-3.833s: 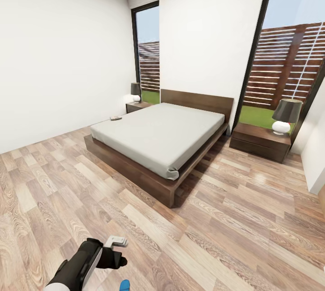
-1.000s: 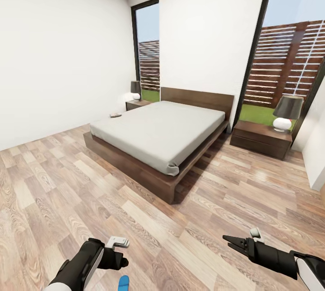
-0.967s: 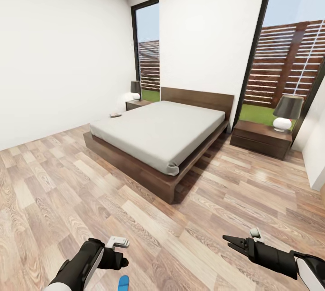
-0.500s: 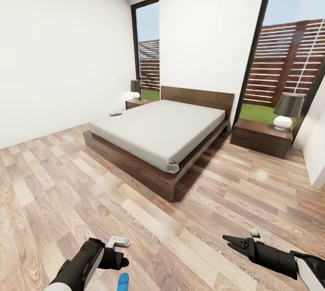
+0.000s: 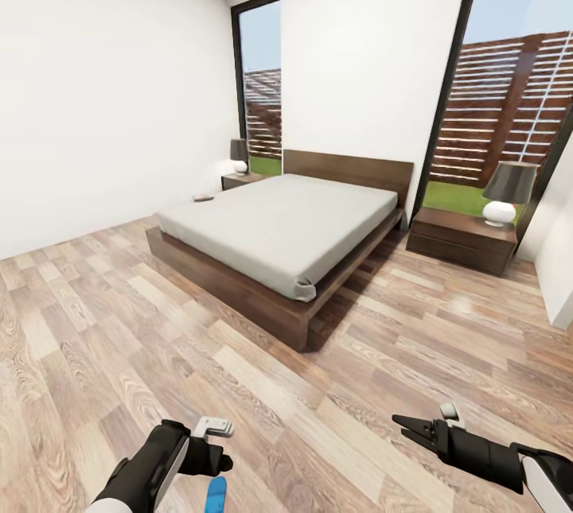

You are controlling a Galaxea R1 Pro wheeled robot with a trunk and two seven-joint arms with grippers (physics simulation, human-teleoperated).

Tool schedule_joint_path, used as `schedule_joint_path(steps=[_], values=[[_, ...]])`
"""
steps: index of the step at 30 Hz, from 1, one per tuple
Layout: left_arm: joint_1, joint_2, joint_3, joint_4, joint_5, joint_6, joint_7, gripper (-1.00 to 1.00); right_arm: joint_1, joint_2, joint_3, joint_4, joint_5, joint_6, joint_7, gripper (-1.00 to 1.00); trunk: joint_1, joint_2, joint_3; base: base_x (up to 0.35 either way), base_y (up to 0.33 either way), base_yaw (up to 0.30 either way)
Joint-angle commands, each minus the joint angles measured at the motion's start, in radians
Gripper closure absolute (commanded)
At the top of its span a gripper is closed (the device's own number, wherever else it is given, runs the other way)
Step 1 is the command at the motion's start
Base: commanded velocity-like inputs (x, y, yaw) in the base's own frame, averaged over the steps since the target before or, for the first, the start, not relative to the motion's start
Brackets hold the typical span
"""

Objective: In the bedroom, move the book from the bed onto either nightstand, and place the two sandals side by side next to the bed.

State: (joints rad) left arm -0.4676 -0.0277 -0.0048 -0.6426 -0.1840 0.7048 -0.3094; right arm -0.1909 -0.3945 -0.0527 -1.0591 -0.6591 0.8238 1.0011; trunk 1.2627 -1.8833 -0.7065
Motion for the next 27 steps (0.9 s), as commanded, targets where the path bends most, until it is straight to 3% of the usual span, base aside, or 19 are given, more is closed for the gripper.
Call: schedule_joint_path(steps=[1, 27], values=[[-0.001, -0.001, 0.000, -0.001, -0.011, 0.003, -0.007, -1.00, -0.001, 0.000, -0.001, 0.002, -0.002, 0.006, 0.001, -1.00, 0.004, -0.008, -0.004, 0.000, 0.000, 0.000], [0.000, 0.003, 0.004, -0.002, -0.011, 0.001, -0.005, -1.00, 0.000, -0.002, -0.003, 0.039, -0.002, 0.006, -0.002, -1.00, 0.103, -0.190, -0.086, 0.000, 0.000, 0.000]])
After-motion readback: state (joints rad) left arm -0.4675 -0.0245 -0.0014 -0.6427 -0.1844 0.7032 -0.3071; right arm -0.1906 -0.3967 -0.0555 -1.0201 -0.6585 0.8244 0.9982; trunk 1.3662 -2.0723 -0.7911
